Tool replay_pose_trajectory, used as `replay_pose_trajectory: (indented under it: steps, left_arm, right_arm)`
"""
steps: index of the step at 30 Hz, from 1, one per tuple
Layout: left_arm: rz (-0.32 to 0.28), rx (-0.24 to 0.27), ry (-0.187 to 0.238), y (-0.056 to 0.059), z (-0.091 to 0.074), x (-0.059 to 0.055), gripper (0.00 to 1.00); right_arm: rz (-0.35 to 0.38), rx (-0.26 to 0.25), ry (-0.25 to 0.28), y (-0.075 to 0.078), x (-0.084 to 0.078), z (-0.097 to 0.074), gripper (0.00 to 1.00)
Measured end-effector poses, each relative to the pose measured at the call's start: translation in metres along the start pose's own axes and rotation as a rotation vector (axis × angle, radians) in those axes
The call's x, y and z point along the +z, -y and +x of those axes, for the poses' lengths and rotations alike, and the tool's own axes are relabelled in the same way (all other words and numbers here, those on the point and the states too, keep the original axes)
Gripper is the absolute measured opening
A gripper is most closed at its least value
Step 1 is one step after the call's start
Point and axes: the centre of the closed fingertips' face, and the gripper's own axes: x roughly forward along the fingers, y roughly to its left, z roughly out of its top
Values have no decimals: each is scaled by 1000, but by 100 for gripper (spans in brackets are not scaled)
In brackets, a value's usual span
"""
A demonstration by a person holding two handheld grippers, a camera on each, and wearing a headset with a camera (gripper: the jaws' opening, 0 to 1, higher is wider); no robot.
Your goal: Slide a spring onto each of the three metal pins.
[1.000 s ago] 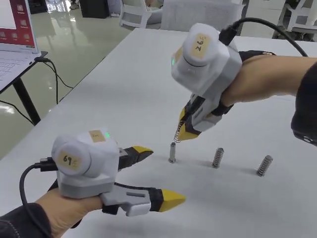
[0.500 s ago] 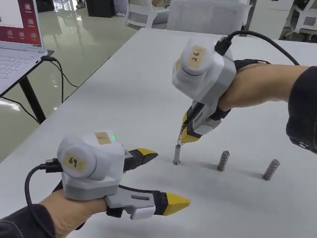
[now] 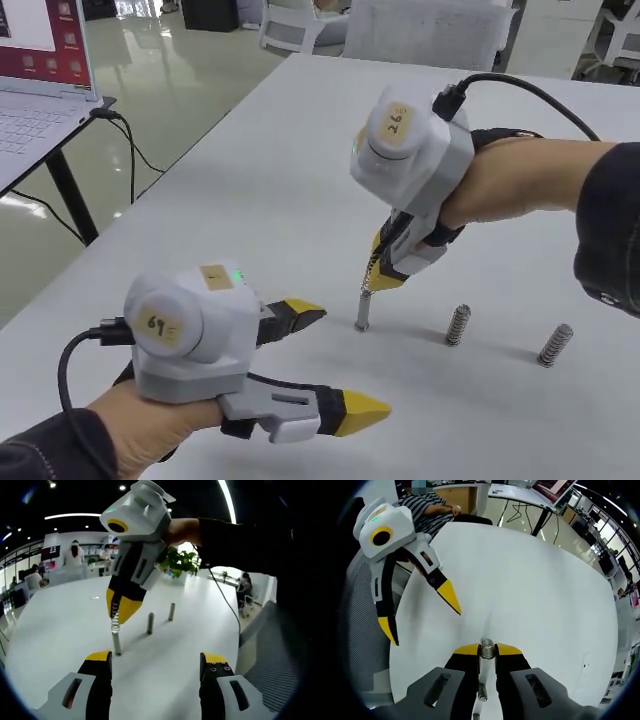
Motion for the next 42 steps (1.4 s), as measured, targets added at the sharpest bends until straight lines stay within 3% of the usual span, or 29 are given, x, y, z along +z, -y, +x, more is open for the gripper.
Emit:
replay_pose_trajectory:
  steps: [42]
  left_arm:
    - [-4, 1, -6, -1, 1, -2, 66]
  right_arm:
    - [42, 40, -40, -1, -13, 33, 8]
